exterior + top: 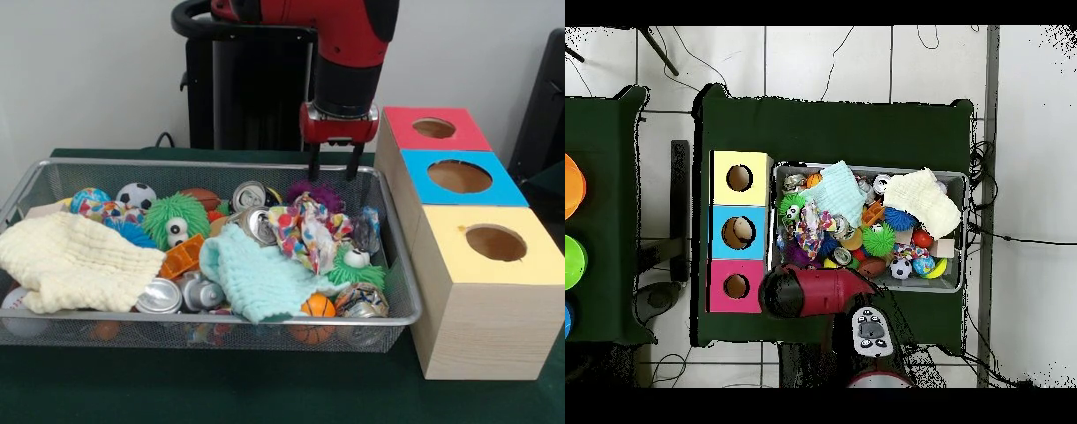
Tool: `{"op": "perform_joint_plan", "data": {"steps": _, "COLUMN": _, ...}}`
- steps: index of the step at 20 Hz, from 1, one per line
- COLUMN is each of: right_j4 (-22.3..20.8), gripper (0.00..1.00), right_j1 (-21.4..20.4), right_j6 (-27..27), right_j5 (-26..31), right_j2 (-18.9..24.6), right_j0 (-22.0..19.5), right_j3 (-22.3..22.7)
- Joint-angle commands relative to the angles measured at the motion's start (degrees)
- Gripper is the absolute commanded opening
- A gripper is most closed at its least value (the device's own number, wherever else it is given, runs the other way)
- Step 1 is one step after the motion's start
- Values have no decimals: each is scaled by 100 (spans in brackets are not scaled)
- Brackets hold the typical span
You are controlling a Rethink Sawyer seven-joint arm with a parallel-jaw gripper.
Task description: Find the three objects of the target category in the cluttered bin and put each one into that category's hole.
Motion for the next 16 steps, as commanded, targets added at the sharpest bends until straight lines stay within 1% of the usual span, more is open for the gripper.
{"op": "perform_joint_plan", "data": {"steps": 1, "right_j4": -153, "gripper": 100, "right_j1": -520, "right_j6": 403, "right_j5": 93, "right_j2": 568, "right_j0": -202, "right_j3": 517}}
{"op": "perform_joint_plan", "data": {"steps": 4, "right_j4": -114, "gripper": 100, "right_j1": -486, "right_j6": 343, "right_j5": 216, "right_j2": 576, "right_j0": -205, "right_j3": 386}}
{"op": "perform_joint_plan", "data": {"steps": 9, "right_j4": -94, "gripper": 100, "right_j1": -341, "right_j6": 343, "right_j5": 204, "right_j2": 577, "right_j0": -167, "right_j3": 245}}
{"op": "perform_joint_plan", "data": {"steps": 16, "right_j4": -115, "gripper": 100, "right_j1": -256, "right_j6": 436, "right_j5": 20, "right_j2": 545, "right_j0": -112, "right_j3": 292}}
